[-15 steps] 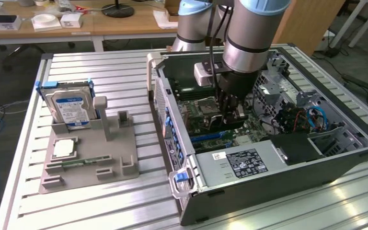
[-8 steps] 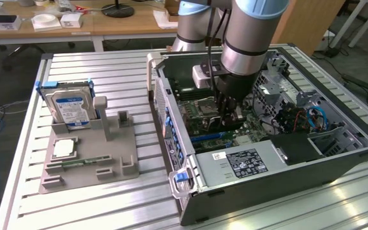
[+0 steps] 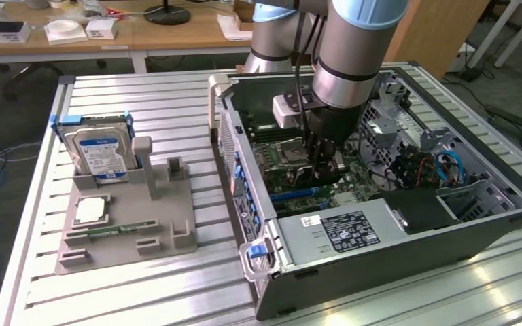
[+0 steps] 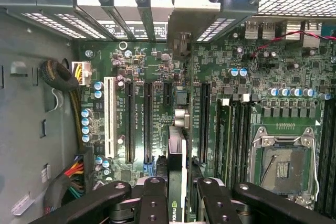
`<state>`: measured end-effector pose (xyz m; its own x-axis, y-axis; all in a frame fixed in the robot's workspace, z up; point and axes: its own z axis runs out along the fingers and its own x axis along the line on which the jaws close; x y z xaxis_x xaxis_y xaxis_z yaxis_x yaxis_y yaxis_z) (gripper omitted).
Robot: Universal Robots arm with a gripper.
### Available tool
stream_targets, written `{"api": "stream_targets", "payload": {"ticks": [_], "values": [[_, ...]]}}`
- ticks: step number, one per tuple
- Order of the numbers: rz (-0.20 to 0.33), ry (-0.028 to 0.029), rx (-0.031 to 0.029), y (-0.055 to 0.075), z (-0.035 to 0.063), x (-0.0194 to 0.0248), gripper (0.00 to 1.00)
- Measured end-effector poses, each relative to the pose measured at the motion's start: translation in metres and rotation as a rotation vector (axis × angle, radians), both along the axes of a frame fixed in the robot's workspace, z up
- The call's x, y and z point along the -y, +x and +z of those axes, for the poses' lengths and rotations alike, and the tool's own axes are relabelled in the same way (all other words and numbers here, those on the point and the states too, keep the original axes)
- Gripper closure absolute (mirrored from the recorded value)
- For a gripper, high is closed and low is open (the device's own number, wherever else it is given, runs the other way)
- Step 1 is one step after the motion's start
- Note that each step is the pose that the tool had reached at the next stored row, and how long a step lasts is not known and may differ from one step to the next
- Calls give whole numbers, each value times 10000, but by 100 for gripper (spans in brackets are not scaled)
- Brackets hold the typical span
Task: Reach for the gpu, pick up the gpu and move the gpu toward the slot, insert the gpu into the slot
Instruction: 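Insert the gpu into the slot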
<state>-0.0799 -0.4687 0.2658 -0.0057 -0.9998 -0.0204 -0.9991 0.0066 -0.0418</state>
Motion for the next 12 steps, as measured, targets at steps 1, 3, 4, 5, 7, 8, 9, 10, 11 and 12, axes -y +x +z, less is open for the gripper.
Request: {"api": "stream_targets", "payload": {"ticks": [1,3,4,5,7,8,9,10,11,12], "values": [[1,0,0,0,0,0,74],[1,2,1,0,-2,0,74],[1,3,2,-2,-4,0,74],[-2,4,2,-9,-6,-1,74],[1,3,2,-21,-9,-1,74],[0,3,1,-24,-11,-1,74],[1,4,2,-24,-16,-1,74],[3,4,2,-23,-22,-3,74],[-1,2,1,-25,-28,-9,74],[-3,2,0,-25,-33,-16,74]]}}
